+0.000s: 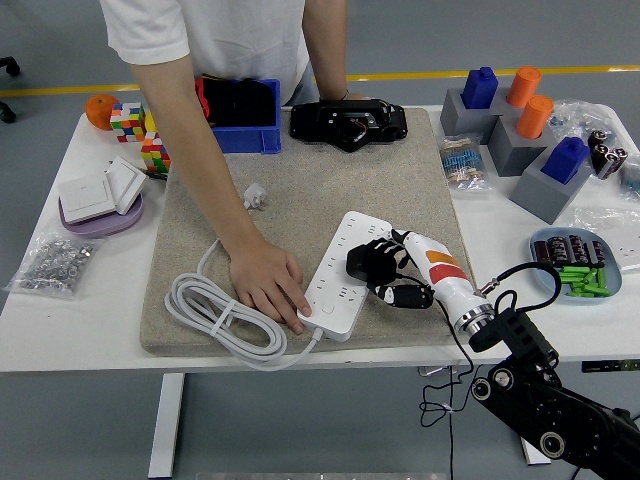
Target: Press the white button,pick up the black plug,place it near the board,insert it into the board
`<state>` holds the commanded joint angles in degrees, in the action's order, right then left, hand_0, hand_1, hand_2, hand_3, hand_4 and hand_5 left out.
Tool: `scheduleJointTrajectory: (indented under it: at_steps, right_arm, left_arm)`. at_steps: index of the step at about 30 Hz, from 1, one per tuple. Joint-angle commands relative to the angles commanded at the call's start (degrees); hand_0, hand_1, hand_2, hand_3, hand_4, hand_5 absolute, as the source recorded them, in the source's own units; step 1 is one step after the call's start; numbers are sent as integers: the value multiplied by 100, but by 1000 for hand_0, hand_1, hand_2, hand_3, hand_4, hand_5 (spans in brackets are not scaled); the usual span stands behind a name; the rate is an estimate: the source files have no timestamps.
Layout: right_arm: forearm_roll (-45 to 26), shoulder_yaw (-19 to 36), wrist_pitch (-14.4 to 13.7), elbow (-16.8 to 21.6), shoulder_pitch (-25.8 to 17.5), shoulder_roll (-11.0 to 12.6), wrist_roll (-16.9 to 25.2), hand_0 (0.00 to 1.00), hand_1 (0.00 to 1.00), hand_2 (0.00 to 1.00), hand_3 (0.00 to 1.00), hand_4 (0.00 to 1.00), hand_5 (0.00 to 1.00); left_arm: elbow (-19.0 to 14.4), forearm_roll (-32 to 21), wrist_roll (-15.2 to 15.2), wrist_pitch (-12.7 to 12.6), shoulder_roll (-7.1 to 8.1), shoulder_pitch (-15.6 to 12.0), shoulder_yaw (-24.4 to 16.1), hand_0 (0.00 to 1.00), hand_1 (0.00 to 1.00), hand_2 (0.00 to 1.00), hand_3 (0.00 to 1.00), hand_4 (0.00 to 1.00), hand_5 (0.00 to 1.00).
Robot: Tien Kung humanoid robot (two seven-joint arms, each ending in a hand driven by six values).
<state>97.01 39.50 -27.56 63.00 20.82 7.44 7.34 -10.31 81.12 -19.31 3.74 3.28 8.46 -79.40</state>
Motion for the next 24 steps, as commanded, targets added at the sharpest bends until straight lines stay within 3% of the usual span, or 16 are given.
scheduleJointTrajectory:
  at_steps: [24]
  right_arm:
    - [274, 20, 59, 46, -13, 38, -238, 421, 383, 420, 531, 802, 2]
  left_arm:
    - [0, 7, -12, 7, 27, -9, 48, 708, 663, 589, 684, 645, 294]
